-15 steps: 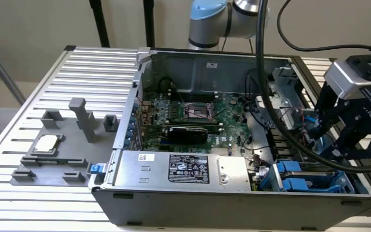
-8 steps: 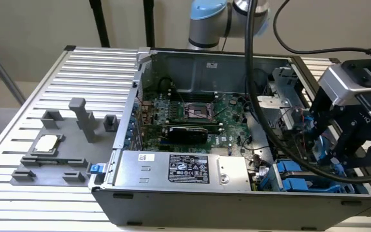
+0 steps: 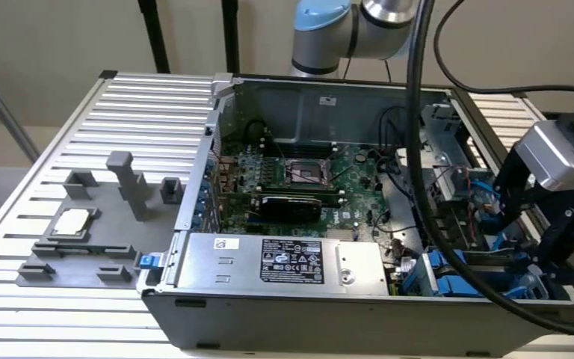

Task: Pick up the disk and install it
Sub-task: 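Insert the second disk wire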

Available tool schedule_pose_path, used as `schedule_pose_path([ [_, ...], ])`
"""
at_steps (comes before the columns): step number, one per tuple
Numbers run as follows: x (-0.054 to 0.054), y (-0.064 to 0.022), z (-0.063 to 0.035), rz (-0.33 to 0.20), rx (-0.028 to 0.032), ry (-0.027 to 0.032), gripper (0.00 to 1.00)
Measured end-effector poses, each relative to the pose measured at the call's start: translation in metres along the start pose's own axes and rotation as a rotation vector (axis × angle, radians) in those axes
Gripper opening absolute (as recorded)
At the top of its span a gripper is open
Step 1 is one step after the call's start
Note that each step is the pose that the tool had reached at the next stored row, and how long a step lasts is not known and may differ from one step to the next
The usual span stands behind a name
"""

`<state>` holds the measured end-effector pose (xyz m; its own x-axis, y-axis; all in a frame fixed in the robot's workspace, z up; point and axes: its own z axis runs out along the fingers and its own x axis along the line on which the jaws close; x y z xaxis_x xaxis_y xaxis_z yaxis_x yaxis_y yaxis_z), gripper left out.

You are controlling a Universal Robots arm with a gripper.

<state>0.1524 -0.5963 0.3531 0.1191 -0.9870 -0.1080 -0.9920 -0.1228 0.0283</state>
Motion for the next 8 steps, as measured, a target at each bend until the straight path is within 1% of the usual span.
schedule_pose_path([
  [3, 0.003, -0.0081, 0.0001, 0.0, 0.001, -0.0086, 1.0],
  [5, 0.004, -0.0121, 0.0016, -0.002, 0.001, -0.0107, 1.0],
  [8, 0.005, -0.0146, 0.0043, -0.01, 0.0006, -0.0129, 1.0],
])
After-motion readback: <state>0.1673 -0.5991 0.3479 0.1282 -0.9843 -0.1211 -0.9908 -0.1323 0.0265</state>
